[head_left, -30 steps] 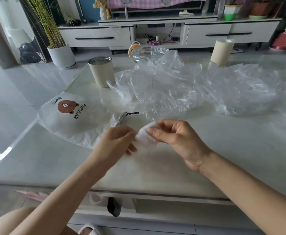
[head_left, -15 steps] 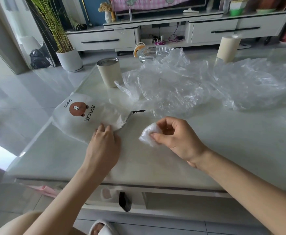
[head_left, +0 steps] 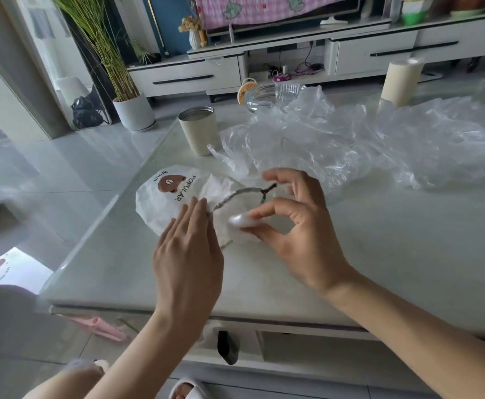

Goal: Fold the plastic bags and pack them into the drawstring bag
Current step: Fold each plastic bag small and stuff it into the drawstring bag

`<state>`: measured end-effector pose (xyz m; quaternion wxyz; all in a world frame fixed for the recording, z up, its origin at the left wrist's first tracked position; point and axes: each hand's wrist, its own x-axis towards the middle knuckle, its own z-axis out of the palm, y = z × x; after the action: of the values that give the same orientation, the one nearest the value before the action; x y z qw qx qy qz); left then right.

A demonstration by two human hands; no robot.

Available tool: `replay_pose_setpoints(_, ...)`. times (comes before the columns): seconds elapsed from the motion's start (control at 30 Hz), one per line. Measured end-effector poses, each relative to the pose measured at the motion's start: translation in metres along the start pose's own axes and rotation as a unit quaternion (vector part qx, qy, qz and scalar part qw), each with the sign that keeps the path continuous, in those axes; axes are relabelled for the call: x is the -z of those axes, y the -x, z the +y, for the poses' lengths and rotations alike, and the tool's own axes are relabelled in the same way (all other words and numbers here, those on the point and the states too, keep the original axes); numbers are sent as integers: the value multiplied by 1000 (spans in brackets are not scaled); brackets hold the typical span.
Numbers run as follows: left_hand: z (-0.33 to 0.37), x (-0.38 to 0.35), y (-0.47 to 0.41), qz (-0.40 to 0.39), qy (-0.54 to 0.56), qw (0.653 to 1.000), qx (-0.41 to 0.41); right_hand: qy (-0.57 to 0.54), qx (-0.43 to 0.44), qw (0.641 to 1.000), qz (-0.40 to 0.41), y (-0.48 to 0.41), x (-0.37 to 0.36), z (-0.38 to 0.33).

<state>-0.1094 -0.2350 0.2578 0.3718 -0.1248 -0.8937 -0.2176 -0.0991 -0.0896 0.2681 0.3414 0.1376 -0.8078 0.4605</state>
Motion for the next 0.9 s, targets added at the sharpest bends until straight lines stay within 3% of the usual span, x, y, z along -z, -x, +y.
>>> replay_pose_setpoints(0.17,19,1,17,-35,87,991,-91,11,41,999,-7,-4,-6,8)
replay_pose_setpoints(0.27,23,-8,23,-74,118,979,-147,-42,-78,996,-24,-2,-7,11)
replay_pose_setpoints(0.37,17,-19,25,-107,106,974,-167,1,-149,988,-48,-6,-8,20)
replay_pose_setpoints(0.53,2,-32,32,-169,47,966,-188,115,-137,952,-249,-22,6,44)
replay_pose_setpoints(0.6,-5,-33,32,-177,42,967,-180,136,-121,946,-268,-26,15,48)
replay_pose_setpoints(0.73,-32,-38,18,-191,8,975,-111,195,-120,950,-211,-35,38,61)
replay_pose_setpoints(0.9,-58,-44,-3,-217,-21,976,-27,300,-149,912,-238,-31,45,85)
